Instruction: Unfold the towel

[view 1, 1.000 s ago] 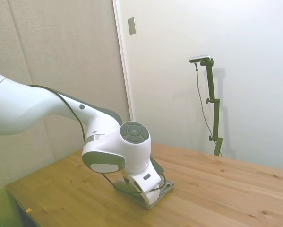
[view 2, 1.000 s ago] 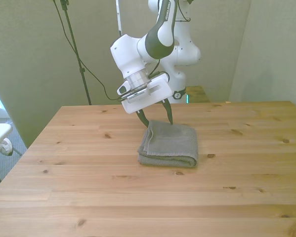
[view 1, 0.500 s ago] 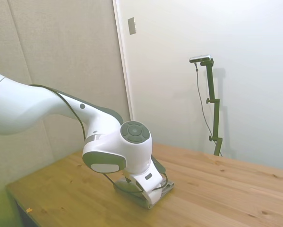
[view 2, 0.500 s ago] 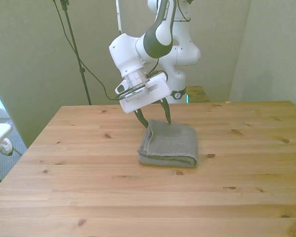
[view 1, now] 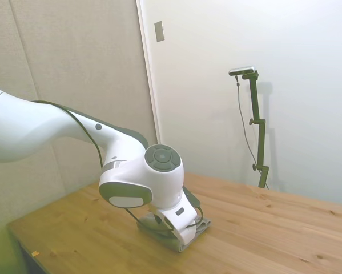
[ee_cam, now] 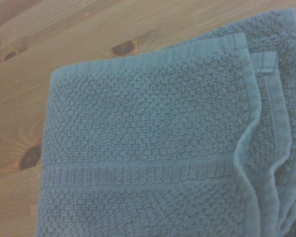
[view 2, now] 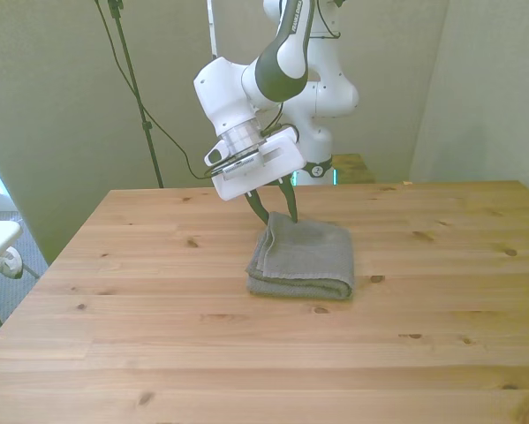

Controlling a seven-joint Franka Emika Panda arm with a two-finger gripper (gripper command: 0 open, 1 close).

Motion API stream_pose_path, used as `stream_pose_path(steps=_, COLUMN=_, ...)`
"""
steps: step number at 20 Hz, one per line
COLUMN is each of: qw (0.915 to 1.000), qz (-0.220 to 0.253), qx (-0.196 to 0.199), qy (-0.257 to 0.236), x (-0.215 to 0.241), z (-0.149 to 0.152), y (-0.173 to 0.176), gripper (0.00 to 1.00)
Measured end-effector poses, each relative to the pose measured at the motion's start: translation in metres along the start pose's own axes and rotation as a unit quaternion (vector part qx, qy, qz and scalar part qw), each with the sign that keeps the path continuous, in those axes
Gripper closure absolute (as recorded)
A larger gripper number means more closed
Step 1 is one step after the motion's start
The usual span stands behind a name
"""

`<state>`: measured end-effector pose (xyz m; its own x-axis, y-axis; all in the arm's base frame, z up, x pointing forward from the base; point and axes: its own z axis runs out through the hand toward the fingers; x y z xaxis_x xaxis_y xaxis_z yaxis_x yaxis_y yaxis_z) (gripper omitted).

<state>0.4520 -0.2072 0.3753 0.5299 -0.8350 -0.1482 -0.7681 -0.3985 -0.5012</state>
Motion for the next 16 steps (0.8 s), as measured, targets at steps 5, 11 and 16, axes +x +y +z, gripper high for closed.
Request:
stream_pose_path(steps=5, qw=1.0, qz=-0.001, qx=0.004, qy=0.003, x=0.001, z=-0.005, y=-0.001, gripper=1.0)
stream_pose_path(steps=11, qw=0.9994, qz=-0.022, qx=0.023, qy=0.009, x=-0.009, z=-0.028, y=-0.023, gripper=1.0)
stream_pose_path(steps=16, qw=0.9978, qz=-0.056, qx=0.035, qy=0.007, x=-0.044, z=-0.036, y=-0.081, gripper=1.0)
